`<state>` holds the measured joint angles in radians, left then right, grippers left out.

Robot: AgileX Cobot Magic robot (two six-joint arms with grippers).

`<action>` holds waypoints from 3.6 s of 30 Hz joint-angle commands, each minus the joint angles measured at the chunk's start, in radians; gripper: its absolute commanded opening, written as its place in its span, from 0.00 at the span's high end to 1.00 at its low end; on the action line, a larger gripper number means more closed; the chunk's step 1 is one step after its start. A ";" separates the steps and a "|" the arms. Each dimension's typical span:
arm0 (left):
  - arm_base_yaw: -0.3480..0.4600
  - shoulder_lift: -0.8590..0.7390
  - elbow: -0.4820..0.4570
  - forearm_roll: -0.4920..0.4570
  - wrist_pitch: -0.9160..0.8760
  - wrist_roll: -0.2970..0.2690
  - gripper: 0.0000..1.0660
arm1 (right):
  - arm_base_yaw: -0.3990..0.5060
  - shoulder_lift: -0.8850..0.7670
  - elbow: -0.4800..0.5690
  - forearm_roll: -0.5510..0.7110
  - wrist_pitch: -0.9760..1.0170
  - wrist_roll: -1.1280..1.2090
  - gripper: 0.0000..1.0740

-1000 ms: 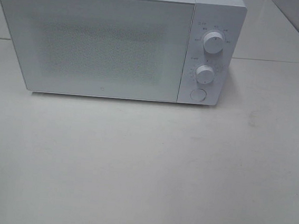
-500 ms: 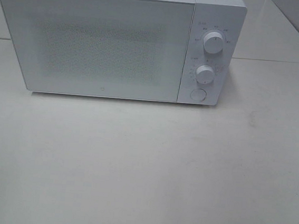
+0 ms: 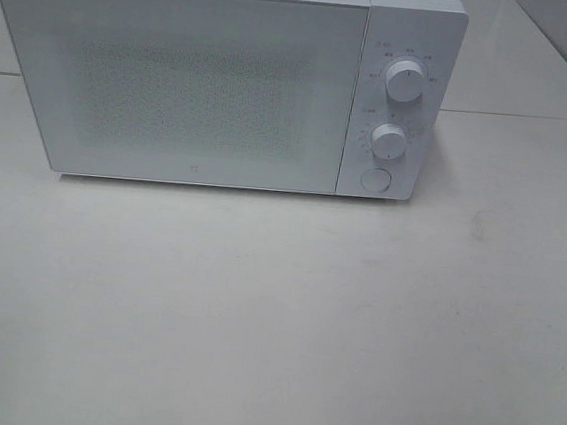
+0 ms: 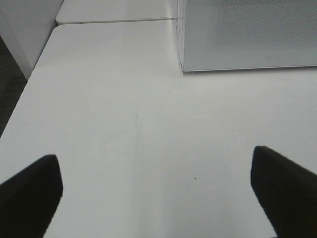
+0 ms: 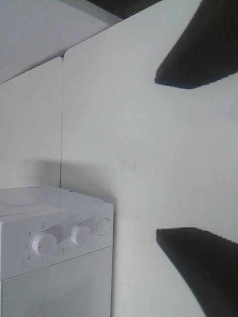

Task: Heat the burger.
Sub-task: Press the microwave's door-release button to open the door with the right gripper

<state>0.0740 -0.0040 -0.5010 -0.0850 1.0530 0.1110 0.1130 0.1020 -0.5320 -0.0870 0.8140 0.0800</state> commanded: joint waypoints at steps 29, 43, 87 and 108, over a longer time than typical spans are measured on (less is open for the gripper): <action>0.005 -0.020 0.002 -0.001 -0.014 0.001 0.08 | -0.008 0.832 -0.007 -0.007 -0.807 0.134 0.30; 0.005 -0.020 0.002 -0.001 -0.014 0.001 0.08 | 0.013 1.152 0.205 0.068 -1.503 0.046 0.30; 0.005 -0.020 0.002 -0.001 -0.014 0.001 0.08 | 0.569 1.751 0.095 0.729 -1.989 -0.108 0.36; 0.005 -0.020 0.002 -0.001 -0.014 0.001 0.08 | 0.569 1.751 0.095 0.716 -1.978 1.264 0.83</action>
<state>0.0740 -0.0040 -0.5010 -0.0840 1.0520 0.1110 0.6770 1.8570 -0.4300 0.6440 -1.1660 1.3040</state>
